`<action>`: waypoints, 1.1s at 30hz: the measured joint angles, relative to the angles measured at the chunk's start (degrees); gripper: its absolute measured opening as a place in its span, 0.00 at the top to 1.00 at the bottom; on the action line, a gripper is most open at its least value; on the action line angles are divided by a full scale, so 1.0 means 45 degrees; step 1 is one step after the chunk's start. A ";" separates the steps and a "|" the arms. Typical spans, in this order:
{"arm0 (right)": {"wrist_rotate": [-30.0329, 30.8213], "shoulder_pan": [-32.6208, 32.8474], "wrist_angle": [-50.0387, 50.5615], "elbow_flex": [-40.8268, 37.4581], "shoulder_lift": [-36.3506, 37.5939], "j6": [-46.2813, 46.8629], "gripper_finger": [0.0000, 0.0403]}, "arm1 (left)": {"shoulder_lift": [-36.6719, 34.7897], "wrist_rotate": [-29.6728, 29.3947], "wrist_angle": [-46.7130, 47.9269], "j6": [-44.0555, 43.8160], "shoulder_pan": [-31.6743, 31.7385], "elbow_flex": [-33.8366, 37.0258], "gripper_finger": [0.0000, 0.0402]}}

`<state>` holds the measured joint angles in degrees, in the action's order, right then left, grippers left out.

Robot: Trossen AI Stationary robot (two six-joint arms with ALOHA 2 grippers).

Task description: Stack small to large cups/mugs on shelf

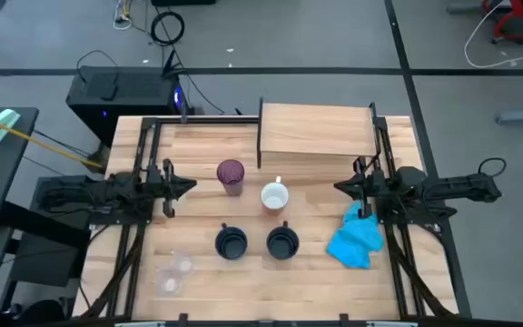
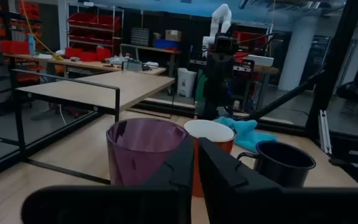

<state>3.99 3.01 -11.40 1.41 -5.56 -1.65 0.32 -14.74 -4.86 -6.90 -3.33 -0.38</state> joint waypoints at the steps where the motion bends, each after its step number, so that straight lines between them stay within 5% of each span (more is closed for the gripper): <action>1: 0.0000 0.0005 0.0003 0.0000 -0.0002 0.0000 0.96 | 0.0000 0.0001 -0.0001 0.0005 -0.0005 0.0001 0.93; 33: 0.0005 0.0001 0.0004 0.0000 0.0000 0.0000 0.96 | 0.0000 0.0003 -0.0001 0.0005 0.0000 0.0001 0.92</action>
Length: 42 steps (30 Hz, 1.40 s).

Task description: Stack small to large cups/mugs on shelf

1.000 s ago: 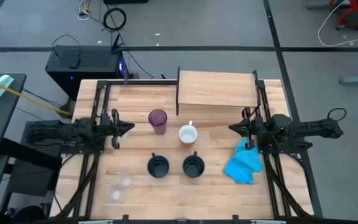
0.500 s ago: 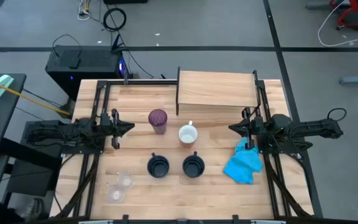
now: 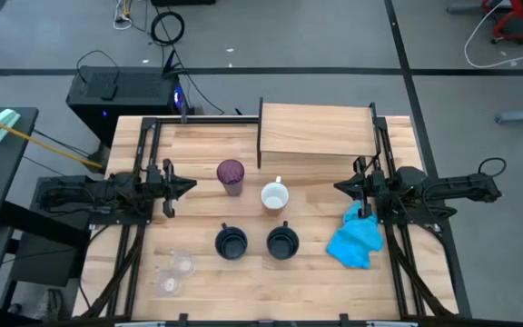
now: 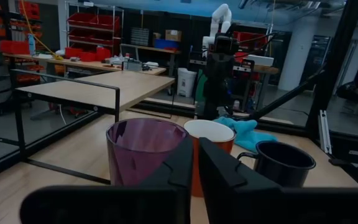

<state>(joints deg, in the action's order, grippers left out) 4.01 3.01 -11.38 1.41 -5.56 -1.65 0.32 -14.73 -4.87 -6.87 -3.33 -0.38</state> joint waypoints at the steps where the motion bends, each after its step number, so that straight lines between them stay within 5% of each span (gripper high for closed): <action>1: -0.0001 0.0003 -0.0004 0.0000 0.0000 0.0000 0.96 | 0.0000 -0.0001 -0.0004 -0.0002 -0.0005 0.0002 0.91; 42: 0.0000 -0.0001 -0.0003 0.0000 0.0000 0.0000 0.96 | 0.0000 -0.0003 0.0001 -0.0005 0.0000 0.0004 0.92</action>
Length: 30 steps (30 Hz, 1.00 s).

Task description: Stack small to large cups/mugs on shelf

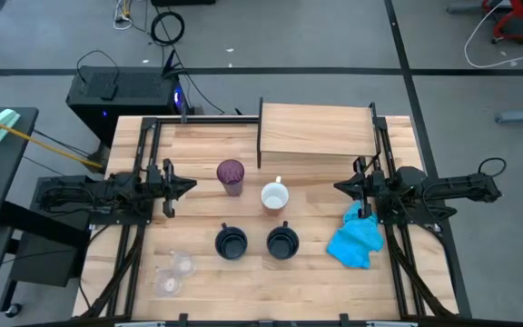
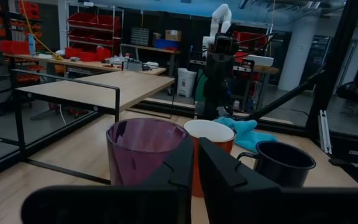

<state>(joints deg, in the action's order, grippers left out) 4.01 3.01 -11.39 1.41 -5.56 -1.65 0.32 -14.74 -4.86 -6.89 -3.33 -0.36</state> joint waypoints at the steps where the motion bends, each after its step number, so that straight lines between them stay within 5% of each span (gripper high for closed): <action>1: -0.0003 0.0004 0.0001 0.0000 -0.0001 0.0000 0.96 | 0.0000 0.0000 -0.0005 0.0005 0.0000 -0.0005 0.92; 9: 0.0000 0.0001 0.0002 0.0000 -0.0001 0.0000 0.96 | -0.0002 0.0005 -0.0005 -0.0341 -0.0001 -0.0003 0.90; 17: 0.0000 0.0004 -0.0056 -0.0001 -0.0004 0.0177 0.96 | -0.0003 0.0004 -0.0194 -0.4063 0.0000 -0.0005 0.92; 30: 0.0330 -0.0001 -0.0239 -0.0004 0.0000 0.1093 0.96 | 0.0000 -0.0515 -0.0306 -0.5192 -0.0005 -0.0005 0.91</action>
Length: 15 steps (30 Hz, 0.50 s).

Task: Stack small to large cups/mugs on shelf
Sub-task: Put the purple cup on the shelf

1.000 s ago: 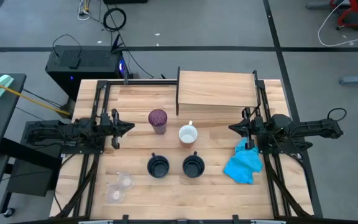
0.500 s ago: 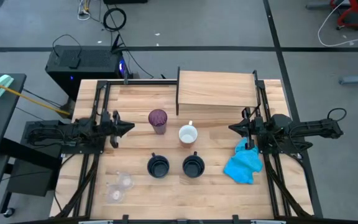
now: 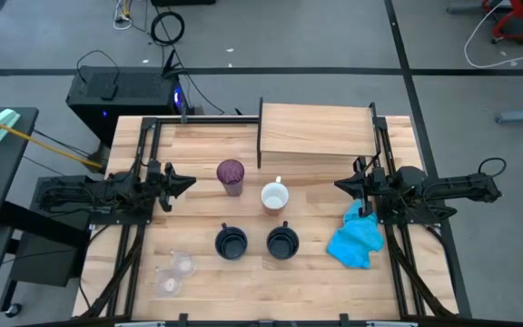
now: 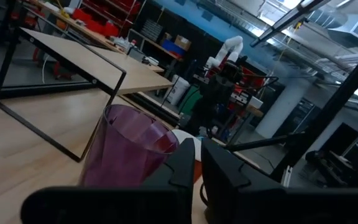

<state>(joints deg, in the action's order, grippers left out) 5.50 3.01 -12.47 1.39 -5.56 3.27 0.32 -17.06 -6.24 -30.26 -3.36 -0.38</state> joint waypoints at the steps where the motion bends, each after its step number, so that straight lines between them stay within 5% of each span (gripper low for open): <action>1: 0.0004 0.0000 -0.0005 0.0005 0.0000 0.0004 0.96 | 0.0000 -0.0005 0.0005 0.0015 0.0000 0.0000 0.91; 8: 0.0004 0.0000 -0.0005 0.0005 -0.0001 0.1608 0.96 | 0.0005 -0.0167 0.0002 0.1112 0.0000 0.0000 0.92; 15: 0.0149 0.0000 -0.1085 0.0005 0.0000 0.0612 0.96 | 0.0009 -0.0257 -0.0179 0.2675 0.0000 -0.0062 0.96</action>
<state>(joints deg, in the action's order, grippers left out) 6.17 3.01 -17.35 1.41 -5.56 6.02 0.36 -18.22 -7.04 -18.22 -3.36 -0.66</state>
